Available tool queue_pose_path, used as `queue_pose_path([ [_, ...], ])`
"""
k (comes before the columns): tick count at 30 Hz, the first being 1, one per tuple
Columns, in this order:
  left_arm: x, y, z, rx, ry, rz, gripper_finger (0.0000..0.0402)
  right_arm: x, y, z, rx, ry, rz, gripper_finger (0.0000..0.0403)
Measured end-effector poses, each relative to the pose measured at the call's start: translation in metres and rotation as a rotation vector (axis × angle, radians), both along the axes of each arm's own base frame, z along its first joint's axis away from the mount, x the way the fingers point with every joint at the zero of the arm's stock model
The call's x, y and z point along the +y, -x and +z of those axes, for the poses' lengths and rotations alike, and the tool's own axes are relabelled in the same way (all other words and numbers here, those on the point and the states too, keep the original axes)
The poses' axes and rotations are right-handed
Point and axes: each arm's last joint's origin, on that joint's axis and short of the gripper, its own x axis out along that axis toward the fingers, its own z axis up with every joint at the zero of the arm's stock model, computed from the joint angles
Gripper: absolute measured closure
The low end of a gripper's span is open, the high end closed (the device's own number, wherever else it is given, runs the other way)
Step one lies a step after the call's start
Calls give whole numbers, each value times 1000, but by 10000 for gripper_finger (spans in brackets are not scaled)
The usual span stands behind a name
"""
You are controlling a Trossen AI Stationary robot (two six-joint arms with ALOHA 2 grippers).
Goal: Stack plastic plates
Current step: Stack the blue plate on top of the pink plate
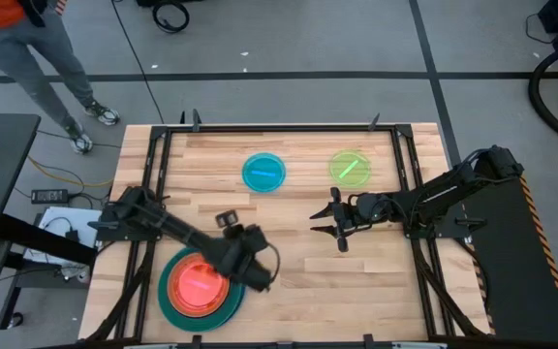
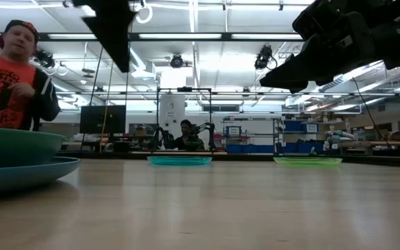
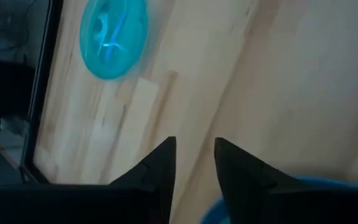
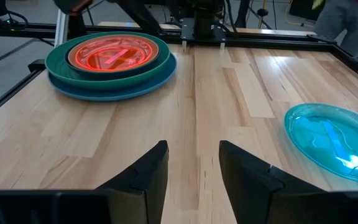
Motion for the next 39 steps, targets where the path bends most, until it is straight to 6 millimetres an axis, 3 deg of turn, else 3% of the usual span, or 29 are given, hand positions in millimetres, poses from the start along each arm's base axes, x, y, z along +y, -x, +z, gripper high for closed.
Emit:
queue_pose_path([
  [8, 49, -23, -1, 99, -13, -63, 319, 1, 2, -4, 50, -32, 24, 250],
  [16, 83, -43, -4, 101, -15, -155, 331, 1, 4, -10, 121, -70, 12, 250],
  [27, 114, -41, -65, 158, 28, -246, 331, 7, 9, -15, 190, -109, 15, 250],
  [36, 150, -42, -88, 117, 35, -224, 329, 14, 13, -18, 227, -121, 14, 250],
  [39, 159, -41, -93, 122, 52, -225, 312, 16, 14, -18, 236, -121, 13, 250],
])
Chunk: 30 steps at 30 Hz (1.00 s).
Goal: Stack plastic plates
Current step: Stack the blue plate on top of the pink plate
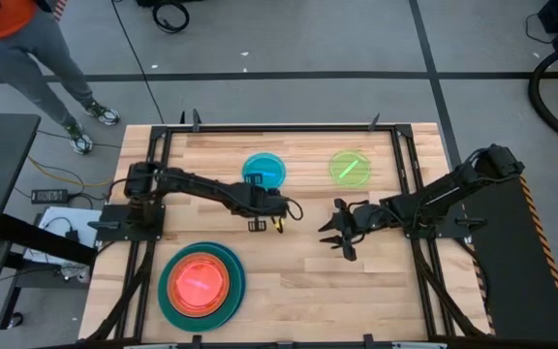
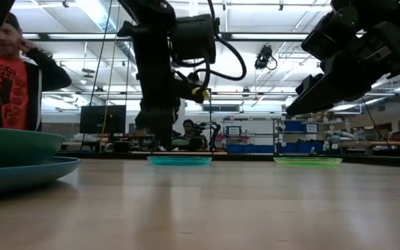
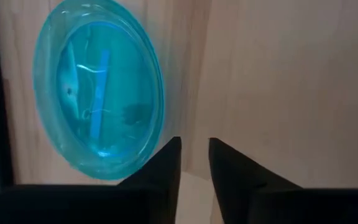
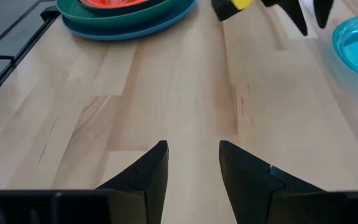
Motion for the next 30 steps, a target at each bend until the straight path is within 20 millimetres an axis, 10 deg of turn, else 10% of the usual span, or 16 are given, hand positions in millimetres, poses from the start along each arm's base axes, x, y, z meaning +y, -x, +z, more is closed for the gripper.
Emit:
queue_pose_path([
  [10, 20, 8, -15, 5, 5, 50, 225, 2, 1, -1, 9, 13, -5, 250],
  [30, 32, 21, -37, 71, -113, -73, 230, 2, 1, -1, 9, 13, -5, 250],
])
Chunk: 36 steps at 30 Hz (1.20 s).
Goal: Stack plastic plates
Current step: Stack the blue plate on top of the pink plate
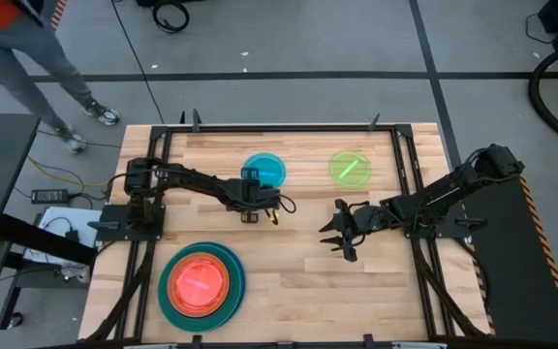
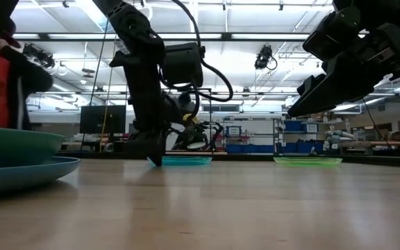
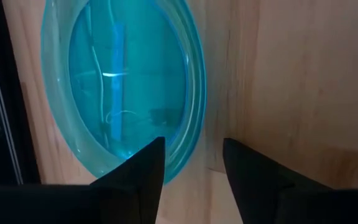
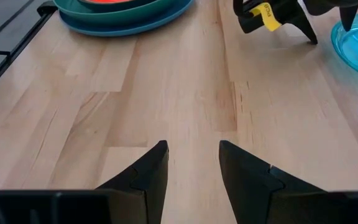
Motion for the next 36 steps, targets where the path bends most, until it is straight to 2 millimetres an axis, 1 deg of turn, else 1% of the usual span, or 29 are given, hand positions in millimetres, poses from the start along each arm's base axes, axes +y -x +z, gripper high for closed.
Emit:
queue_pose_path([
  [4, 0, 0, -2, 23, -6, -59, 230, 0, 0, 0, 0, 0, 0, 250],
  [10, 0, 0, -2, 28, 4, -75, 231, 0, 0, 0, 0, 0, 0, 250],
  [12, 0, 0, -2, 26, 18, -78, 237, 0, 0, 0, 0, 0, 0, 250],
  [16, 0, 0, -3, 27, 26, -79, 264, 0, 0, 0, 0, 0, 0, 250],
  [31, -1, 0, -5, 17, 65, -76, 385, 0, 0, 0, 0, 0, 0, 250],
  [33, -2, -1, -5, 6, 69, -60, 393, 0, 0, 0, 0, 1, 1, 250],
  [36, -8, 0, -4, 2, 70, -62, 394, 0, 0, 0, 0, 0, 0, 250],
])
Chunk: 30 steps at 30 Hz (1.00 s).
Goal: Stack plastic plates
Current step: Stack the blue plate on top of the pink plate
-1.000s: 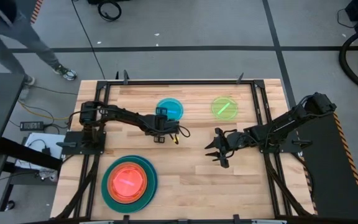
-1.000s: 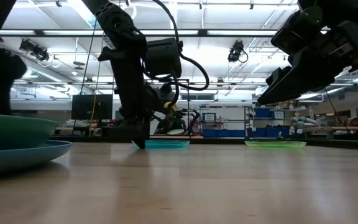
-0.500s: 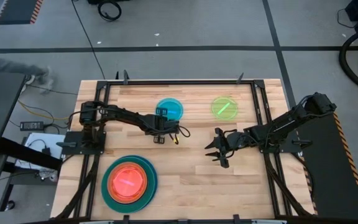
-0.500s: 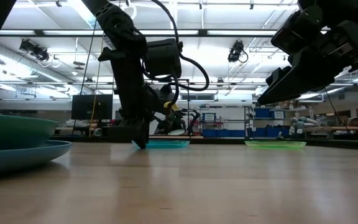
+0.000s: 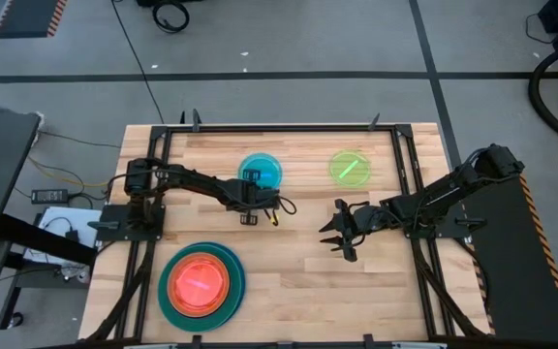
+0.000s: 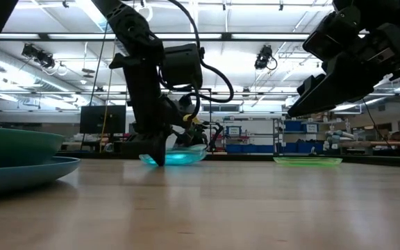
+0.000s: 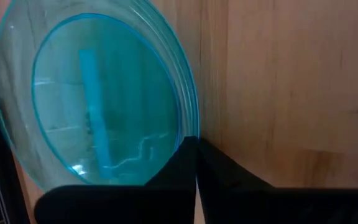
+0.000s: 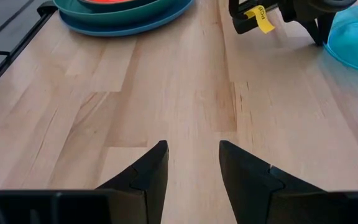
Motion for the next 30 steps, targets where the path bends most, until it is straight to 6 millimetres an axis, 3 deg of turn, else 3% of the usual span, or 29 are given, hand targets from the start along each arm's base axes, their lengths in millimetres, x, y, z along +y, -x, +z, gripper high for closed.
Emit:
queue_pose_path([
  [7, -19, -5, 14, -23, 23, -21, 395, -1, -1, 1, -14, 13, 5, 250],
  [16, -48, 6, 61, -89, -20, 48, 396, -2, -1, 0, -5, 3, -7, 250],
  [25, -115, 36, 128, -151, 268, 239, 396, -2, -1, 0, -5, 16, -28, 250],
  [30, -159, 57, 163, -160, 305, 303, 397, -3, -1, 1, -24, 43, -38, 250],
])
